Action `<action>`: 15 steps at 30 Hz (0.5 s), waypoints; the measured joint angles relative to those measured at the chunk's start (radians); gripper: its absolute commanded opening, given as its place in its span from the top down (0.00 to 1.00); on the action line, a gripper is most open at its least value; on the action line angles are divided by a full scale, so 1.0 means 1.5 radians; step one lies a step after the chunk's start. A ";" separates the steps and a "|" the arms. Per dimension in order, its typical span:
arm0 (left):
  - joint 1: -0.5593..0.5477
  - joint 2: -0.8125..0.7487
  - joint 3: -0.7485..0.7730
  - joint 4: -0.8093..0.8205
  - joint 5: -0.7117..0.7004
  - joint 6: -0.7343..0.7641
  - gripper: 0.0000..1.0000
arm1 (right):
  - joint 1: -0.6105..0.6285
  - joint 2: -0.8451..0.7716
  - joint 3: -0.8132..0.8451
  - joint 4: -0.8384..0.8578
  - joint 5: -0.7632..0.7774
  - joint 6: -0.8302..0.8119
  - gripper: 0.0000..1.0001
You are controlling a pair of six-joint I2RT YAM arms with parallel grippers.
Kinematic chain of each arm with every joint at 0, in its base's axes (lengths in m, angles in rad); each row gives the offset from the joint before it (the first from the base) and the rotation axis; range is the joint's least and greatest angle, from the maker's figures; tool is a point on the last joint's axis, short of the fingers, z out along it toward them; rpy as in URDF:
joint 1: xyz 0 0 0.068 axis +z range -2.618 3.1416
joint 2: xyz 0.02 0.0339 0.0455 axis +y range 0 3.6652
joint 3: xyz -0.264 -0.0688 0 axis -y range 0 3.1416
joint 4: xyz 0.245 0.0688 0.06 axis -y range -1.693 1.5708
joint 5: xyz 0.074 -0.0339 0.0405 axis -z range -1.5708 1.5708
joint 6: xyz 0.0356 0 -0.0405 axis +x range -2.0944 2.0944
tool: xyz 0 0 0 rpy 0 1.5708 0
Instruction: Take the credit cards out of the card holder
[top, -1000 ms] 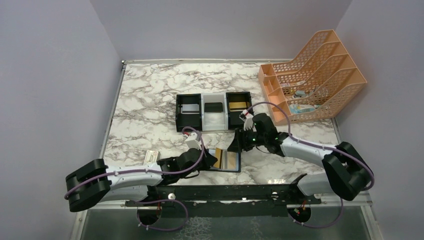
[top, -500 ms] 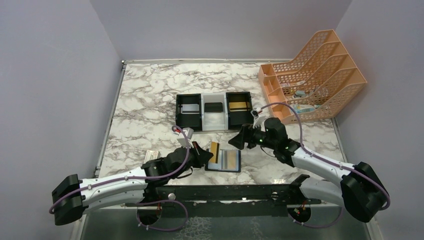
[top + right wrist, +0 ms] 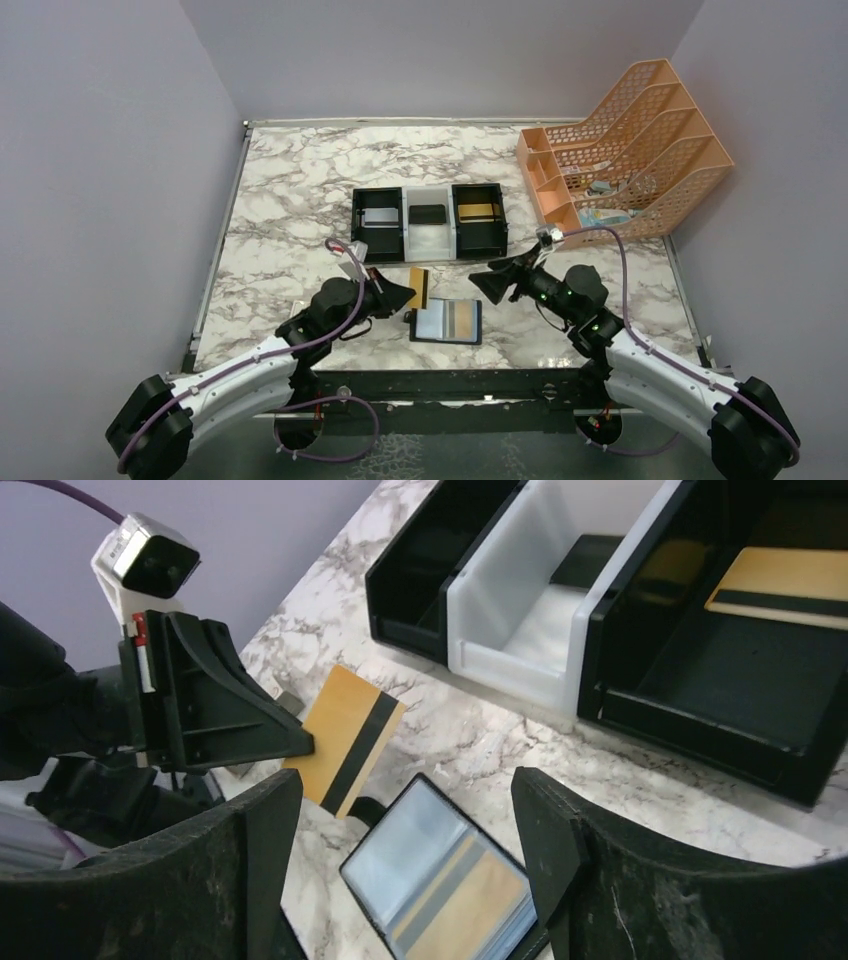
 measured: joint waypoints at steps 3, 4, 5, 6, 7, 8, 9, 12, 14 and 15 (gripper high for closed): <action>0.035 0.034 0.032 0.021 0.061 0.016 1.00 | 0.000 -0.020 0.002 -0.006 0.019 -0.017 0.16; 0.045 0.043 0.039 0.025 0.082 0.020 1.00 | 0.000 -0.022 0.005 -0.011 0.022 -0.021 0.12; 0.058 0.054 0.047 0.030 0.103 0.024 1.00 | 0.000 -0.022 0.009 -0.018 0.026 -0.023 0.11; 0.073 0.065 0.054 0.036 0.132 0.028 1.00 | -0.001 -0.020 0.015 -0.024 0.029 -0.023 0.11; 0.086 0.073 0.060 0.038 0.146 0.030 1.00 | -0.002 -0.018 0.020 -0.028 0.029 -0.027 0.10; 0.094 0.078 0.063 0.039 0.163 0.032 1.00 | -0.007 -0.016 0.025 -0.030 0.025 -0.033 0.10; 0.103 0.085 0.069 0.040 0.177 0.033 1.00 | -0.013 -0.014 0.030 -0.032 0.016 -0.039 0.10; 0.116 0.109 0.094 0.040 0.212 0.038 1.00 | -0.053 -0.006 0.063 -0.055 -0.030 -0.047 0.10; 0.116 0.124 0.115 0.041 0.228 0.042 1.00 | -0.074 -0.002 0.080 -0.057 -0.053 -0.045 0.10; 0.117 0.128 0.123 0.041 0.234 0.043 1.00 | -0.080 0.000 0.085 -0.054 -0.062 -0.040 0.10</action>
